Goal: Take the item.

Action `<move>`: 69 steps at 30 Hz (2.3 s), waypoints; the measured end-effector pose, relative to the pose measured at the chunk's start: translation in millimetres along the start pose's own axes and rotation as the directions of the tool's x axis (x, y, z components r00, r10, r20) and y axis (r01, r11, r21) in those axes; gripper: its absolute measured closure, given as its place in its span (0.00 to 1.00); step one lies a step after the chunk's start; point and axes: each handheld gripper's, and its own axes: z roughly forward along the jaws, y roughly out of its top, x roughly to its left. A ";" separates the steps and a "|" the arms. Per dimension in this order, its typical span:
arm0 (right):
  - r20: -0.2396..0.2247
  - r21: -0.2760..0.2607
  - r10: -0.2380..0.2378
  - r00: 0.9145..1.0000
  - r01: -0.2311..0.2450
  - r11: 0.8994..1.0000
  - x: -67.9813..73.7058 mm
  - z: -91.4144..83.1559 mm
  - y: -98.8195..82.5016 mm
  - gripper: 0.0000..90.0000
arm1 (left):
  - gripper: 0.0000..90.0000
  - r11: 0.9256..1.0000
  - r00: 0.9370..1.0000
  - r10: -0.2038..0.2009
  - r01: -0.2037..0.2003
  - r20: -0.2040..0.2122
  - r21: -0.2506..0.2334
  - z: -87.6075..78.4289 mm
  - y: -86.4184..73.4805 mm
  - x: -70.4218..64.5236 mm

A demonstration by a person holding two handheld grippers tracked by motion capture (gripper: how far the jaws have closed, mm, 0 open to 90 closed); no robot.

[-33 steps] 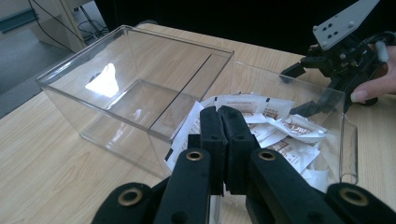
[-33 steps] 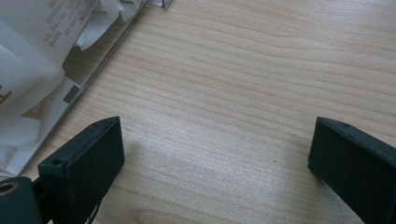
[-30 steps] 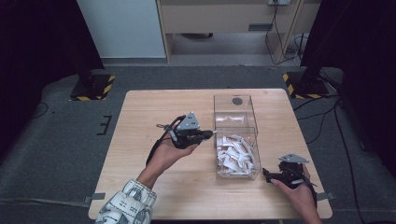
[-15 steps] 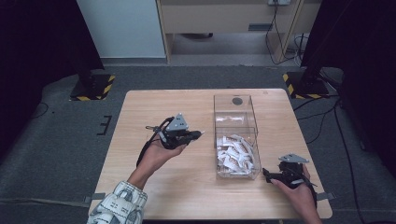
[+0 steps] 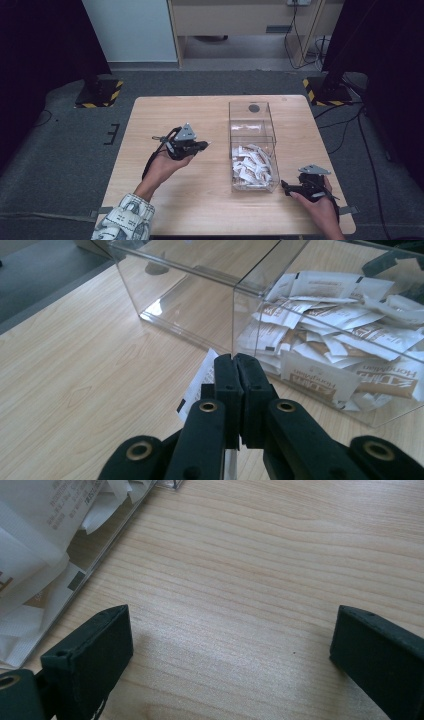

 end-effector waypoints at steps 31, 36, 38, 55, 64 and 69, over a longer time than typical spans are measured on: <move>0.000 0.000 0.000 1.000 0.000 1.000 0.0 0.0 0.0 0.04 | 0.98 0.995 0.995 -0.070 0.074 -0.071 0.068 -1.2 -40.5 29.2; 0.000 0.000 0.000 1.000 0.000 1.000 0.0 0.0 0.0 0.04 | 0.98 0.993 0.994 -0.076 0.082 -0.077 0.079 2.4 -43.7 32.0; 0.000 0.000 0.000 1.000 0.000 1.000 0.0 0.0 0.0 0.04 | 0.98 0.993 0.994 -0.079 0.086 -0.081 0.082 4.0 -44.8 33.6; 0.001 0.000 0.001 1.000 -0.001 1.000 0.1 0.0 0.0 0.04 | 0.98 0.985 0.982 -0.125 0.140 -0.139 0.101 13.7 -56.3 50.0; 0.000 0.000 0.000 1.000 0.000 1.000 0.0 0.0 0.0 0.04 | 0.97 0.983 0.981 -0.121 0.140 -0.151 0.121 26.6 -59.2 48.7; 0.000 0.000 0.000 1.000 0.000 1.000 0.0 0.0 0.0 0.04 | 0.73 0.982 0.979 -0.127 0.146 -0.161 0.117 30.6 -61.5 47.6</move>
